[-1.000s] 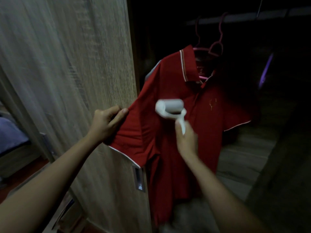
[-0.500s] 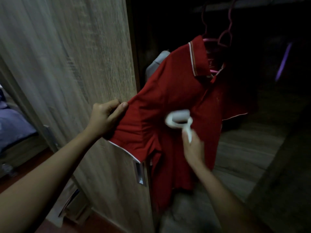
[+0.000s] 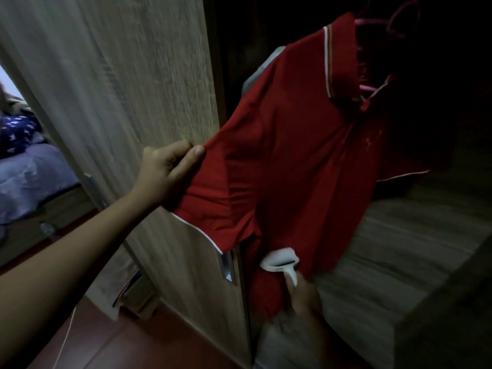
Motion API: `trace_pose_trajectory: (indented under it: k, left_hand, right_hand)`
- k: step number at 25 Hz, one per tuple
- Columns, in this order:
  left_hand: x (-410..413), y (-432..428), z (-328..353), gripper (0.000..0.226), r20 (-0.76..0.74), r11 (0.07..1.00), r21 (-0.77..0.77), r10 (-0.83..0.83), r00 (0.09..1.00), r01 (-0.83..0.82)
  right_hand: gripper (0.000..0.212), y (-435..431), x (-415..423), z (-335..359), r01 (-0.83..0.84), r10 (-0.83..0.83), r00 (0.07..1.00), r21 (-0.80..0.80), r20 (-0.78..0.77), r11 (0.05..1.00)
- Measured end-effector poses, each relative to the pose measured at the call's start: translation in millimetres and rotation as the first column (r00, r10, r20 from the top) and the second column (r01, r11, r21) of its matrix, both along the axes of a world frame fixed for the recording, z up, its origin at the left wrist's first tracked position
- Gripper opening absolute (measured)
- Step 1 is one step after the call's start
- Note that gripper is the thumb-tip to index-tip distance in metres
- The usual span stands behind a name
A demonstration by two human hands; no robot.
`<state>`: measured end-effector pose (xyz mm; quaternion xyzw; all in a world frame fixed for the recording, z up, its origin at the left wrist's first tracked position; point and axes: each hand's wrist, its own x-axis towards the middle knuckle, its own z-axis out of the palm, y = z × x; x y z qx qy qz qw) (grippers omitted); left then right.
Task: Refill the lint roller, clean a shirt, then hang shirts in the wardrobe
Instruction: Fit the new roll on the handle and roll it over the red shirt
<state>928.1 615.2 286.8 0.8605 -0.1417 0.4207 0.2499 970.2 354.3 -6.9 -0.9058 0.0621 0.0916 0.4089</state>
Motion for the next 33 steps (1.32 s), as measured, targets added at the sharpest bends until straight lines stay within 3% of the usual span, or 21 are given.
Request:
trace_pose_trajectory:
  k: [2,3,6,8,10,14,16,20,21,24,26,30,33]
  left_hand:
    - [-1.5,-0.7,0.5,0.041,-0.001,1.0,0.011,0.002,1.0,-0.002]
    - [-1.2,-1.3,1.3,0.042,-0.004,1.0,0.014,0.003,1.0,-0.003]
    - [1.0,-1.4,1.2,0.041,-0.006,1.0,-0.01,0.0,1.0,-0.001]
    - [1.5,-1.1,-1.7,0.044,0.003,1.0,-0.024,0.005,1.0,-0.005]
    - [1.9,-1.7,-2.8,0.047,0.007,1.0,-0.022,0.014,1.0,-0.014]
    - [1.3,-3.9,-2.2,0.042,0.005,0.999,-0.038,0.024,1.0,-0.023]
    - [4.1,-0.9,-4.4,0.047,-0.009,0.999,-0.034,0.035,0.999,-0.035]
    - [5.0,4.2,-7.4,0.043,-0.009,0.999,-0.026,0.028,1.0,-0.028]
    - [4.6,3.5,-6.8,0.042,-0.007,0.999,-0.029,0.02,1.0,-0.02]
    - [5.4,1.1,-5.0,0.04,-0.008,1.0,-0.02,-0.003,1.0,0.003]
    - [4.3,0.0,-3.0,0.042,0.004,1.0,-0.01,0.018,1.0,-0.018]
    - [5.1,0.5,-3.9,0.047,0.009,1.0,-0.008,-0.002,1.0,0.002]
    - [3.1,-0.6,-2.8,0.045,0.021,1.0,-0.006,-0.015,1.0,0.015]
  right_hand:
    - [0.083,-2.7,-0.5,10.8,-0.026,0.019,0.993,0.057,0.12,0.998]
    - [0.079,-4.0,1.9,29.2,-0.023,0.003,0.976,0.089,0.218,0.996]
    - [0.028,-12.1,16.1,117.5,-0.012,-0.087,0.861,0.19,0.501,0.982]
    - [0.022,-18.1,20.2,183.0,-0.044,-0.147,0.753,0.273,0.641,0.961]
    - [0.021,-17.0,25.8,203.3,-0.076,-0.186,0.694,0.328,0.695,0.941]
    - [0.029,3.8,13.0,117.1,-0.02,-0.143,0.808,0.27,0.571,0.963]
    - [0.048,11.7,-1.2,52.0,0.005,-0.089,0.905,0.198,0.415,0.98]
    - [0.07,16.8,-2.7,-45.3,-0.087,0.065,0.959,0.065,0.277,0.994]
    - [0.074,15.4,3.1,-55.2,-0.112,0.098,0.96,0.036,0.264,0.993]
    - [0.051,6.0,8.4,-30.4,-0.092,0.093,0.996,-0.031,0.016,0.995]
    - [0.048,-2.1,13.8,-5.2,-0.05,0.049,0.998,-0.035,-0.03,0.998]
    - [0.031,-19.0,21.1,97.4,-0.071,0.044,0.936,0.065,0.35,0.995]
    - [0.026,-34.3,22.7,197.3,-0.084,-0.013,0.769,0.122,0.64,0.989]
